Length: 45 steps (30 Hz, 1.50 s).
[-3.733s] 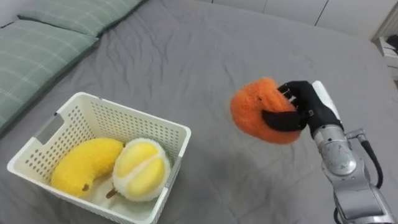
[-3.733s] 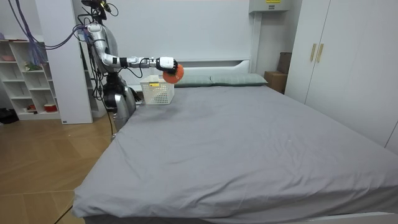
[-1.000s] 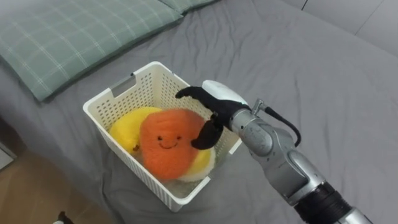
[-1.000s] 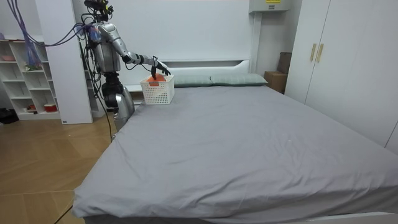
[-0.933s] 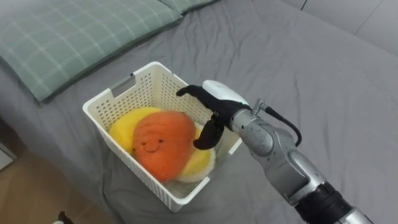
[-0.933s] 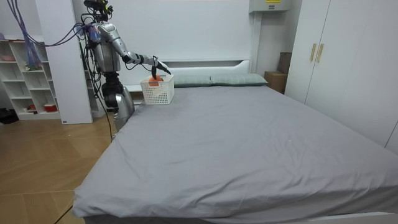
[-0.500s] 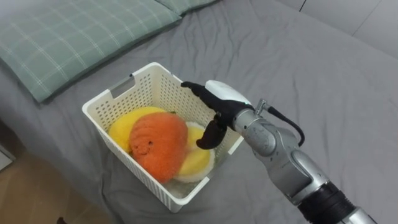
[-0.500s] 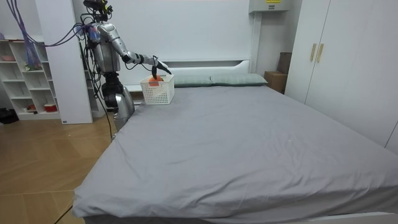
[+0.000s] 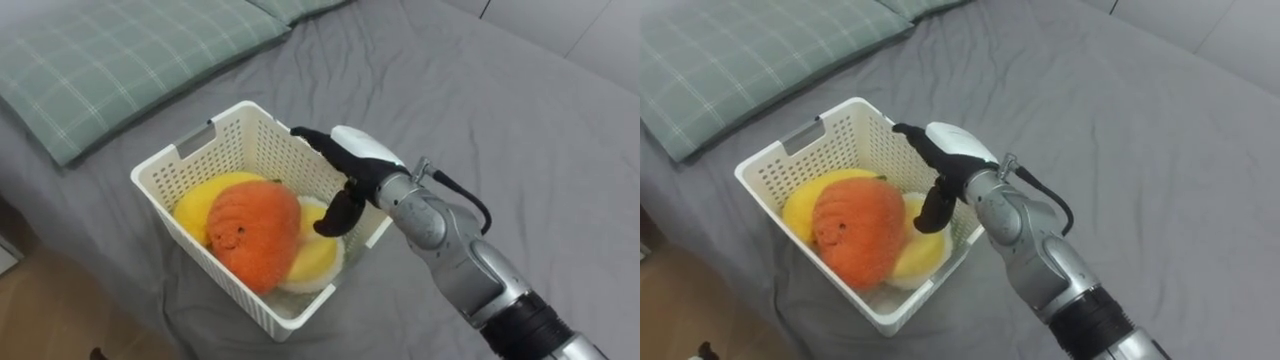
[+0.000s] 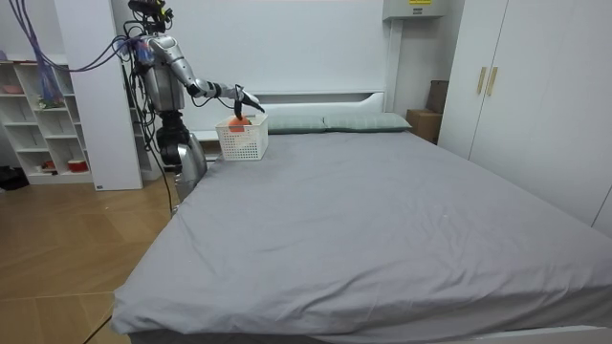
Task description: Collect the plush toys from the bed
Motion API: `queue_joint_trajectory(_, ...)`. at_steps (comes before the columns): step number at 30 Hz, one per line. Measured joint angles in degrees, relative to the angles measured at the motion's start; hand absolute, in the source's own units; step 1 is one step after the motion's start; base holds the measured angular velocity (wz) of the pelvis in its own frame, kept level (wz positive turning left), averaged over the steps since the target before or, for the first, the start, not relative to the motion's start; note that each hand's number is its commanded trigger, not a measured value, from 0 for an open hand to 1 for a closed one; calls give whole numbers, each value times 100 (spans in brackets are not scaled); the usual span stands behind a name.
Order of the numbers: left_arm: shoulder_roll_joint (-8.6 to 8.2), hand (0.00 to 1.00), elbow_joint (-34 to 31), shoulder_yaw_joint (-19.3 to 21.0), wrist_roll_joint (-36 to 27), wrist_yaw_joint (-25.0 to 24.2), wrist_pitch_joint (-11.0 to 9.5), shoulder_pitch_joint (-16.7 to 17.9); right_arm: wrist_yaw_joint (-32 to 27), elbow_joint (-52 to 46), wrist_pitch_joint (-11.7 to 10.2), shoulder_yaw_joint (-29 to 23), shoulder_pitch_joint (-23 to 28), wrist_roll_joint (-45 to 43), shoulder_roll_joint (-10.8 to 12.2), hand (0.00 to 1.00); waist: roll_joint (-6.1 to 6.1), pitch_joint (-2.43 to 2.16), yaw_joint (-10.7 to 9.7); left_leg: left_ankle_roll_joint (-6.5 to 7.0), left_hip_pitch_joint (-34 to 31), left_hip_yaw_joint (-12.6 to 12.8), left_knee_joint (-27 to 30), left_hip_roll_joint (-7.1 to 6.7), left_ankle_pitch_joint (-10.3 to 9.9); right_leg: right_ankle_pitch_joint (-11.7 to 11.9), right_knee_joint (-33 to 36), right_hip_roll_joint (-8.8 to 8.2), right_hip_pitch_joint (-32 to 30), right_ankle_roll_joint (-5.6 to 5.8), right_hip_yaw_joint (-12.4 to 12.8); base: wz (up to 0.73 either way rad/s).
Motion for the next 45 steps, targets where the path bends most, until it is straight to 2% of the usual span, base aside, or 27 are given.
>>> queue_joint_trajectory(3, -4, 0, -2, 4, 3, 47, 4, 13, -210, -11, -9, -326, 2, 191, 2, 0, 24, 6, -130, 3, 7, 20, 0, 5, 2, 0, 2, 0, 1, 0, 10, -4)
queue_joint_trajectory(5, -5, 0, -3, 17, 3, 90, -27, 62, -374, -201, -38, -684, 61, 566, -10, 0, 70, 10, -184, 4, 69, 136, -7, 27, 2, 0, 6, 3, -7, 0, 143, -23)
queue_joint_trajectory(7, -25, 0, 4, 23, -2, 110, -36, 117, -588, -427, -189, -990, 207, 949, -19, 0, 128, 3, -234, 13, 141, 209, -35, 36, -4, 1, 5, 4, 28, 1, 221, -20)
queue_joint_trajectory(8, -32, 0, 5, 25, -3, 117, -43, 132, -672, -468, -248, -1078, 250, 1078, -19, 0, 160, 18, -263, 14, 182, 219, -51, 36, -4, 2, 5, 4, 56, 3, 243, -12)
queue_joint_trajectory(10, -58, 0, 7, 38, 3, 195, -149, 265, -863, -542, -415, -1316, 418, 1441, -22, 0, 232, -16, -460, 24, 292, 318, -147, 54, -4, 2, 4, 6, 93, 4, 347, -21)
queue_joint_trajectory(12, -158, 0, 7, 154, -3, 229, -210, 354, -986, -633, -523, -1561, 587, 1556, -24, 0, 267, -49, -550, 30, 355, 426, -198, 73, -6, 7, 8, 10, 95, 11, 437, -32)
queue_joint_trajectory(13, -213, 0, 8, 216, -5, 229, -247, 421, -1098, -634, -566, -1698, 661, 1670, -24, 0, 314, -52, -625, 32, 407, 523, -221, 93, -5, 8, 11, 18, 99, 12, 483, -27)
queue_joint_trajectory(15, -234, 0, 8, 256, -13, 229, -290, 479, -1279, -637, -622, -1909, 771, 1913, -46, 0, 329, -63, -851, 31, 407, 553, -216, 106, -4, 9, 12, 23, 84, 12, 496, -14)
queue_joint_trajectory(17, -246, 0, 8, 257, -15, 230, -320, 515, -1426, -647, -647, -2107, 882, 2209, -159, 0, 348, -76, -1035, 28, 411, 622, -219, 127, -6, 13, 10, 42, 59, 6, 585, -14)
queue_joint_trajectory(19, -273, 0, 10, 272, -17, 240, -477, 567, -1573, -832, -703, -2509, 1194, 2597, -286, 0, 384, -99, -1234, 28, 455, 689, -278, 137, -6, 14, 9, 55, 56, 4, 683, -19)
queue_joint_trajectory(21, -274, 0, 98, 302, -18, 282, -625, 602, -1735, -882, -845, -2761, 1390, 2923, -370, 0, 415, -118, -1301, 24, 544, 853, -357, 172, -13, 18, 11, 83, 58, -2, 828, -40)
queue_joint_trajectory(26, -296, 0, 357, 470, -15, 413, -708, 606, -2118, -877, -944, -3501, 1751, 3509, -504, 0, 441, -118, -1781, 7, 670, 1055, -441, 226, -42, 25, 11, 131, 46, -13, 1026, -24)
queue_joint_trajectory(29, -364, 0, 357, 632, -18, 464, -730, 604, -2326, -860, -998, -3815, 1942, 3779, -499, 0, 440, -126, -1871, -3, 704, 1251, -490, 269, -57, 44, 23, 168, -39, -35, 1190, -36)
queue_joint_trajectory(31, -365, 0, 383, 742, -15, 466, -755, 654, -2404, -825, -1004, -4094, 2195, 4016, -510, 0, 417, -129, -2052, -20, 709, 1330, -495, 299, -75, 55, 15, 202, -55, -45, 1259, -17)
queue_joint_trajectory(32, -364, 0, 431, 773, -15, 474, -763, 673, -2419, -816, -1012, -4155, 2289, 4046, -510, 0, 416, -130, -2067, -26, 720, 1344, -499, 305, -81, 55, 15, 210, -52, -45, 1269, -11)
queue_joint_trajectory(34, -362, 0, 571, 857, -43, 503, -763, 705, -2490, -375, -1068, -4325, 2507, 4120, -512, 0, 399, -130, -2214, -44, 764, 1428, -513, 335, -105, 55, 14, 245, -60, -49, 1379, -20)
queue_joint_trajectory(38, -351, 0, 607, 970, -317, 538, -744, 734, -2648, 246, -998, -4538, 2960, 4378, -509, 0, 412, -127, -2399, -59, 744, 1532, -514, 367, -127, 64, 30, 281, -129, -64, 1510, -17)
queue_joint_trajectory(45, -343, 0, 643, 1030, -817, 642, -785, 756, -3015, 1776, -1081, -4537, 3438, 4333, -397, 0, 401, -112, -2432, -91, 822, 1709, -512, 418, -153, 40, 105, 336, -127, -101, 1707, -13)
